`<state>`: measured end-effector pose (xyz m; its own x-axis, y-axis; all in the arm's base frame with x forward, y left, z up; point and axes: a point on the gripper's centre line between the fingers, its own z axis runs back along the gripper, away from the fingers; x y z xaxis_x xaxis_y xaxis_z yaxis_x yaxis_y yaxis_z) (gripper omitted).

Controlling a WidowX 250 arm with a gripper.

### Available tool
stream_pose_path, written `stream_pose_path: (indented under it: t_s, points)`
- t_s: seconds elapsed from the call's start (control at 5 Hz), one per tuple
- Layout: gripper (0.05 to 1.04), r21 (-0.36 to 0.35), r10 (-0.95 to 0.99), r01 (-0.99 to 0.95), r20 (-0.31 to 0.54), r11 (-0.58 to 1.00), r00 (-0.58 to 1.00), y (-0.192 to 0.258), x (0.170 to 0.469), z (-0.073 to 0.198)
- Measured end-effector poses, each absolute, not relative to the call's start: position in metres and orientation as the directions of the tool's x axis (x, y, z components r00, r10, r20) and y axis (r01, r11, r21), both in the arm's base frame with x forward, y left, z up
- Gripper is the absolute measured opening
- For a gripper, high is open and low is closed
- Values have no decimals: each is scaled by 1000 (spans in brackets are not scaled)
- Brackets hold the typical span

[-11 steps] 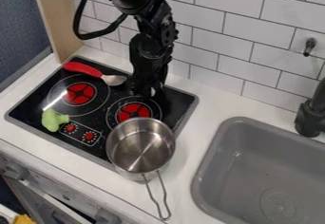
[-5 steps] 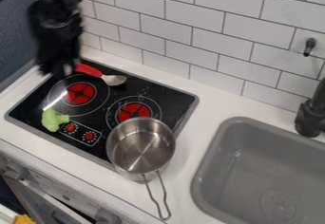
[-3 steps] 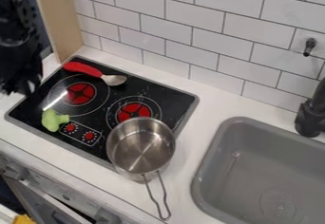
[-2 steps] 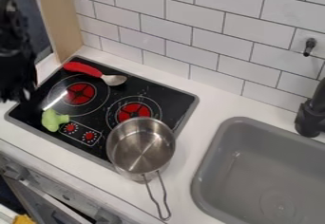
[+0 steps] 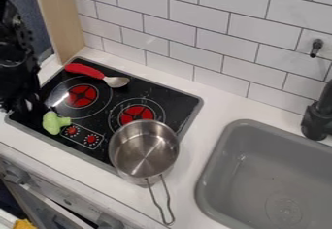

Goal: Move the black toy to the bottom left side of the stove

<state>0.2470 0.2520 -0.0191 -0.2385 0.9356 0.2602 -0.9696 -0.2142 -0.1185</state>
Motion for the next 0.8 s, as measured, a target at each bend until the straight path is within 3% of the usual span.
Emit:
stream_pose_path:
  t_s: [0.2, 0.4, 0.8]
  points:
    - [929, -88, 942, -970, 234, -226, -240, 250, 247, -21]
    - [1015, -79, 942, -967, 221, -241, -252, 248, 246, -22]
    - [1004, -170, 936, -957, 227, -236, -271, 246, 256, 21]
